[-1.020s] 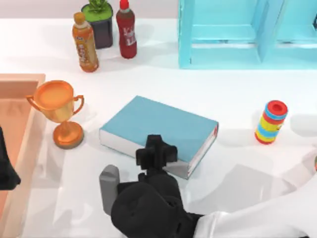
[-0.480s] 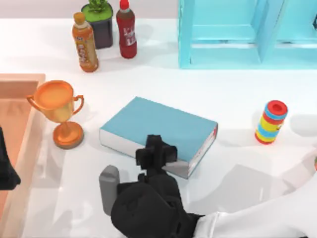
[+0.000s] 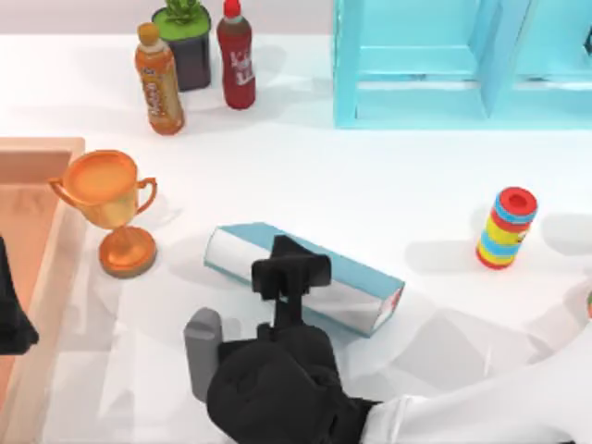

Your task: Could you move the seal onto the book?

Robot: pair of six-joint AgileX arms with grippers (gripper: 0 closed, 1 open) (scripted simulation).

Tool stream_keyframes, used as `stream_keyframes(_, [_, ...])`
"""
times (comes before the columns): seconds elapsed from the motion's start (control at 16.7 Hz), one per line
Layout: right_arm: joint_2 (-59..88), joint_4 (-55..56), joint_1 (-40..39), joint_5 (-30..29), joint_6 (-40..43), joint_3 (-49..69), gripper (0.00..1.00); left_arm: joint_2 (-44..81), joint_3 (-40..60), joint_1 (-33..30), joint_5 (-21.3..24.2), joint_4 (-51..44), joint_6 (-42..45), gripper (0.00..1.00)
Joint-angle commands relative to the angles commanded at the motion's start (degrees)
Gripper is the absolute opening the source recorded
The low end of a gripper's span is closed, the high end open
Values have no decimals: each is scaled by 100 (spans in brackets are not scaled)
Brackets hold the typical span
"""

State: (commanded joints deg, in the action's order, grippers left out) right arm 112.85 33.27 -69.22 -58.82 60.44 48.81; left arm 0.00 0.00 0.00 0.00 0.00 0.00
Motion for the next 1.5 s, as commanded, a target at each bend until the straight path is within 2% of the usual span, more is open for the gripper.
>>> stream_keyframes(0.72, [-140, -258, 1, -42, -203, -168, 100, 0, 0, 0, 0, 0, 0, 100])
stream_keyframes(1.14, [-703, -2020, -432, -285, -1532, -1023, 100, 0, 0, 0, 0, 0, 0, 100])
stream_keyframes(1.5, [-769, -4030, -1565, -651, -3037, -1175, 100, 0, 0, 0, 0, 0, 0, 100])
